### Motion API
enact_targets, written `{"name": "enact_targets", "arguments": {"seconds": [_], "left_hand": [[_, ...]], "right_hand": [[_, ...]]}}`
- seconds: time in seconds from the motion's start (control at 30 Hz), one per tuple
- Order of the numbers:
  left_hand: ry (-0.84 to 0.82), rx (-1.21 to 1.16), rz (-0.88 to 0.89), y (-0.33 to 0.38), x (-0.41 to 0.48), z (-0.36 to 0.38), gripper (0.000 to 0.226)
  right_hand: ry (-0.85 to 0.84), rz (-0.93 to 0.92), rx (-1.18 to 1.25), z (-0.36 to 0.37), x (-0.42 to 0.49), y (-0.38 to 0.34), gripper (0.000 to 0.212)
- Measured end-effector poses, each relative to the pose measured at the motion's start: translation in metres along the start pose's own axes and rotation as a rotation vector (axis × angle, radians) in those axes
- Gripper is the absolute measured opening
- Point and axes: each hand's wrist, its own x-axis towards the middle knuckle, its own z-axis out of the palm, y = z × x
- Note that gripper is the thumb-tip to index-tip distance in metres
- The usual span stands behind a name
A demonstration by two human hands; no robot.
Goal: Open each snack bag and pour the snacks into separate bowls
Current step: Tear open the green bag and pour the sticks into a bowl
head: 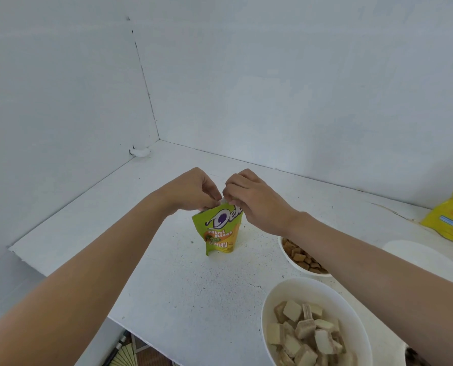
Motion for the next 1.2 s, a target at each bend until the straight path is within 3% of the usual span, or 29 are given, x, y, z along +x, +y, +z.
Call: {"name": "enact_targets", "arguments": {"seconds": [0.17, 0.3, 0.53, 0.63, 0.87, 1.03, 1.2], "left_hand": [[0.184, 0.160, 0.032, -0.001, 0.000, 0.003, 0.008], [0.261, 0.124, 0.028, -0.006, 0.000, 0.003, 0.007], [-0.065, -0.046, -0.042, -0.003, 0.000, 0.000, 0.011], [-0.080, -0.040, -0.014, -0.005, 0.000, -0.001, 0.012], [0.083, 0.031, 0.004, -0.009, 0.008, 0.004, 0.012], [0.236, 0.049, -0.022, -0.017, 0.017, -0.006, 0.009], [0.354, 0.193, 0.034, -0.009, 0.020, -0.012, 0.013]], "right_hand": [[-0.011, 0.012, 0.053, -0.007, -0.005, -0.002, 0.011], [-0.019, 0.135, 0.158, -0.008, -0.009, -0.003, 0.008], [-0.002, 0.217, 0.152, -0.002, -0.004, -0.004, 0.009], [-0.018, 0.211, 0.093, 0.001, -0.002, -0.002, 0.010], [-0.087, 0.192, 0.047, 0.000, -0.006, -0.002, 0.014], [-0.223, 0.189, 0.157, -0.006, 0.000, -0.012, 0.009], [-0.216, 0.146, 0.101, -0.012, 0.009, -0.016, 0.007]]}}
